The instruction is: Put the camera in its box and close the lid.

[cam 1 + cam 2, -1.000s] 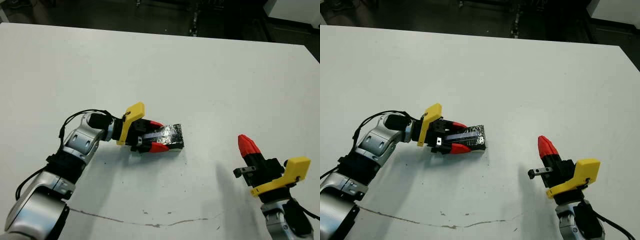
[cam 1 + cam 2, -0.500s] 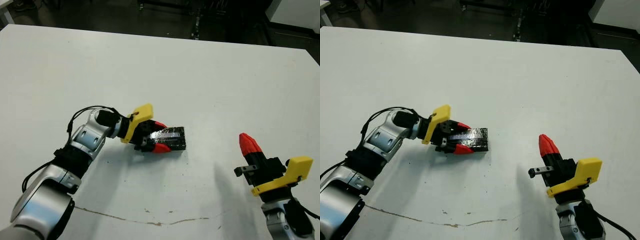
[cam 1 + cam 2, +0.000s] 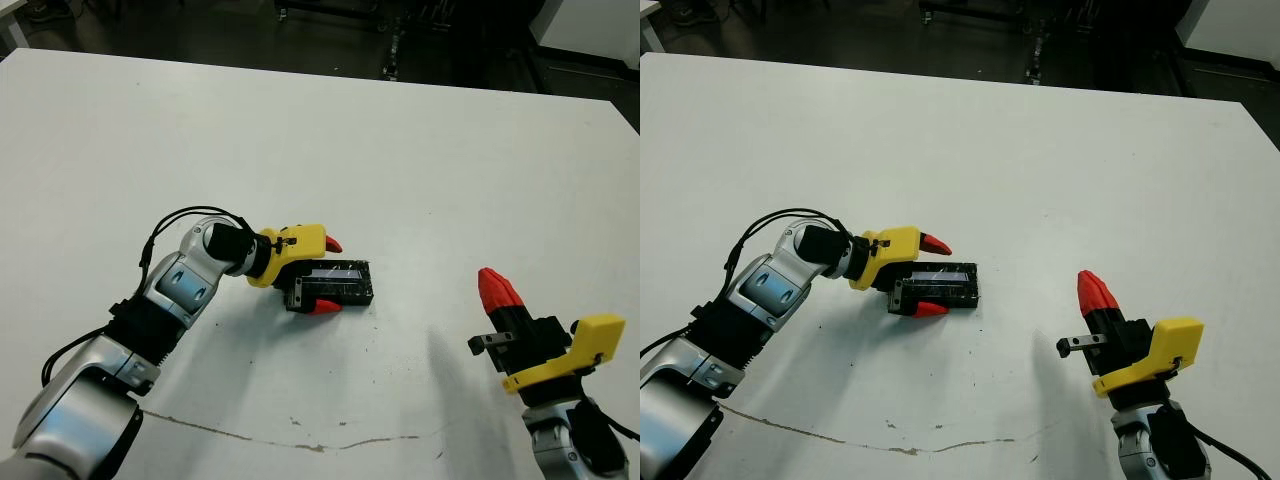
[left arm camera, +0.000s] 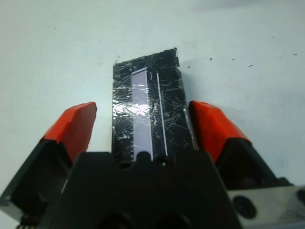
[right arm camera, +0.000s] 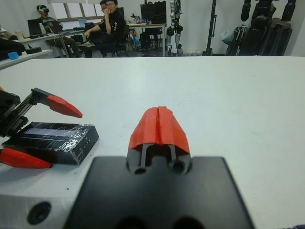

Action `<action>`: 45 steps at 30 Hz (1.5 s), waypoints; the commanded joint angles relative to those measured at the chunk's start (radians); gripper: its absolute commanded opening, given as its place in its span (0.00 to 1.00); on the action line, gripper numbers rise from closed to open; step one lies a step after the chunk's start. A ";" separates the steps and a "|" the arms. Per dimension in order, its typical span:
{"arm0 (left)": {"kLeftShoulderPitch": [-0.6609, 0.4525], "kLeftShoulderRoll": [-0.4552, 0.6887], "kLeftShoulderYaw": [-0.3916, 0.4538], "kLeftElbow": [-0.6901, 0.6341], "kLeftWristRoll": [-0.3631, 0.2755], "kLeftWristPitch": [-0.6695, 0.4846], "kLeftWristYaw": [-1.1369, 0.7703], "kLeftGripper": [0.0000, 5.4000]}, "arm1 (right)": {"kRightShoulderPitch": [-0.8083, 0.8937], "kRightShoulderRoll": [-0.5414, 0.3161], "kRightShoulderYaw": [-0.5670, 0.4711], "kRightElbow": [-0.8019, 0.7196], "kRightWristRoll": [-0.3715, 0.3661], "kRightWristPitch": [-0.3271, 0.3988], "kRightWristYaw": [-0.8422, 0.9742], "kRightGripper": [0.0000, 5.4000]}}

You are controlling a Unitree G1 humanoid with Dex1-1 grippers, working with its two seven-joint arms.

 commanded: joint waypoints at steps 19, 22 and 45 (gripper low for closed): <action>0.202 0.159 0.039 -0.146 -0.086 0.073 -0.039 1.00 | 0.014 -0.002 0.002 -0.002 0.001 -0.005 0.004 0.00; 0.245 0.235 0.085 -0.199 -0.120 0.079 -0.052 1.00 | 0.014 -0.003 0.003 -0.003 -0.002 -0.004 0.002 0.00; 0.516 0.377 0.502 -0.426 -0.307 0.263 0.259 1.00 | 0.007 0.004 0.019 0.000 -0.007 -0.001 -0.009 0.00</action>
